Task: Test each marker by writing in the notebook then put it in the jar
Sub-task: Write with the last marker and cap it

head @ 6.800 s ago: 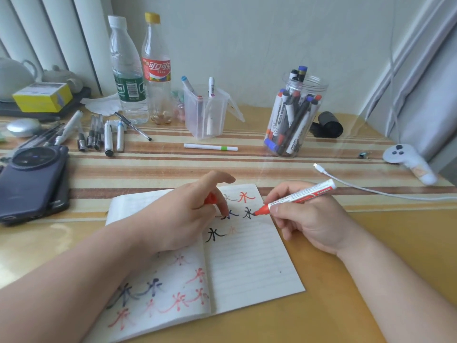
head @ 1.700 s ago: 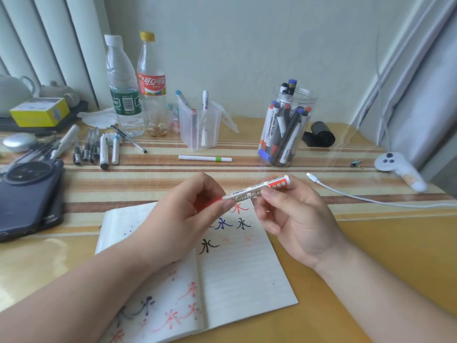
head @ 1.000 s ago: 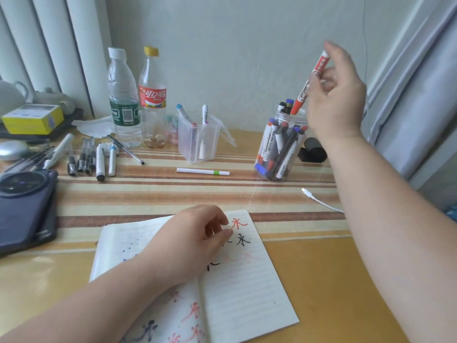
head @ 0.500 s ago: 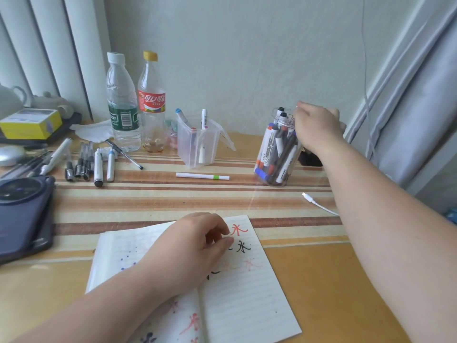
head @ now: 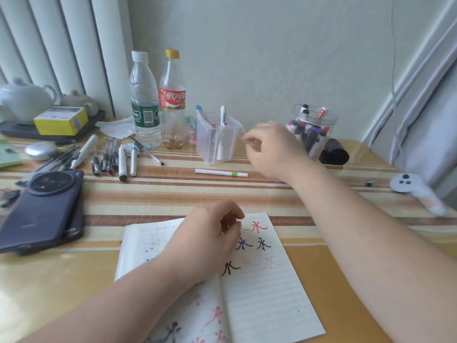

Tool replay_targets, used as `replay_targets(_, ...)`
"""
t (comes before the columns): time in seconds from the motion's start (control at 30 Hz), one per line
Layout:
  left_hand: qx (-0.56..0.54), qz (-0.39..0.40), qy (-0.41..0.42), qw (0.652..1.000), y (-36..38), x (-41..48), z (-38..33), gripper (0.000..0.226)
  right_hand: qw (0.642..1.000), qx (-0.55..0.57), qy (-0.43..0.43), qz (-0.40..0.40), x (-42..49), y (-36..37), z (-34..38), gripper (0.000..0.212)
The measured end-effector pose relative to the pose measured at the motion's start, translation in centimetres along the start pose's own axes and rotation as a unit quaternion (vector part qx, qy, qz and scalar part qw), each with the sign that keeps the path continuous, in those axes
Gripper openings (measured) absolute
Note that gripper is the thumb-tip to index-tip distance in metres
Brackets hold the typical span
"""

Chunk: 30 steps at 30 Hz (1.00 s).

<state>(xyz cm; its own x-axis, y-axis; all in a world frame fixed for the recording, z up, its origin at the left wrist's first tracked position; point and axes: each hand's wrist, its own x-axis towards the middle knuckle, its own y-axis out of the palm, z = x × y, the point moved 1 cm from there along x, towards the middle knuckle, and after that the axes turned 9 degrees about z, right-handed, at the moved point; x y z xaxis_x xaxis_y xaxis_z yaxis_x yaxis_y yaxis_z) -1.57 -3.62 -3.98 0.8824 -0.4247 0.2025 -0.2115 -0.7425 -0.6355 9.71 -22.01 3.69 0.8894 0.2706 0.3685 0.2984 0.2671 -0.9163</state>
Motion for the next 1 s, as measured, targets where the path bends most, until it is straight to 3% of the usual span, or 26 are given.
replay_targets(0.07,-0.011,-0.022,-0.007,1.0,-0.3,0.0,0.1,0.018,0.985,0.006,0.049,0.165,0.5,3.5,1.8,0.036)
replay_targets(0.17,-0.022,-0.046,-0.01,0.999,-0.7,-0.1,0.3,0.019,0.969,-0.025,0.094,0.225,1.0,6.7,2.6,0.047)
replay_targets(0.43,-0.01,-0.077,-0.039,0.996,-1.1,0.0,0.6,0.011,0.957,-0.036,0.123,0.262,0.4,5.0,3.4,0.011)
replay_targets(0.5,0.002,-0.075,-0.031,0.997,-1.1,-0.1,0.4,0.008,0.966,0.048,0.156,0.201,-0.8,3.3,2.8,0.005)
replay_targets(0.53,0.007,-0.073,-0.026,0.997,-1.1,-0.2,0.4,0.008,0.96,0.143,0.176,0.162,-1.7,2.5,2.6,0.007)
replay_targets(0.6,0.016,-0.07,-0.012,0.997,-1.1,-0.3,0.3,0.014,0.893,0.388,0.197,0.113,-4.1,1.0,2.7,0.015)
replay_targets(0.67,0.019,-0.059,-0.001,0.998,-1.1,-0.4,0.0,0.024,0.811,0.539,0.193,0.119,-7.0,0.1,3.3,0.026)
replay_targets(0.77,0.034,-0.02,0.018,0.999,-1.3,-0.6,-0.7,0.03,0.782,0.58,0.171,0.148,-10.8,0.2,4.6,0.031)
replay_targets(0.87,0.05,0.029,0.043,0.997,-1.4,-0.9,-1.1,0.023,0.765,0.611,0.157,0.13,-13.1,1.0,5.2,0.016)
replay_targets(1.0,0.038,0.043,0.01,0.998,-1.4,-1.0,-0.6,0.024,0.695,0.692,0.169,0.103,-13.8,1.3,5.4,0.015)
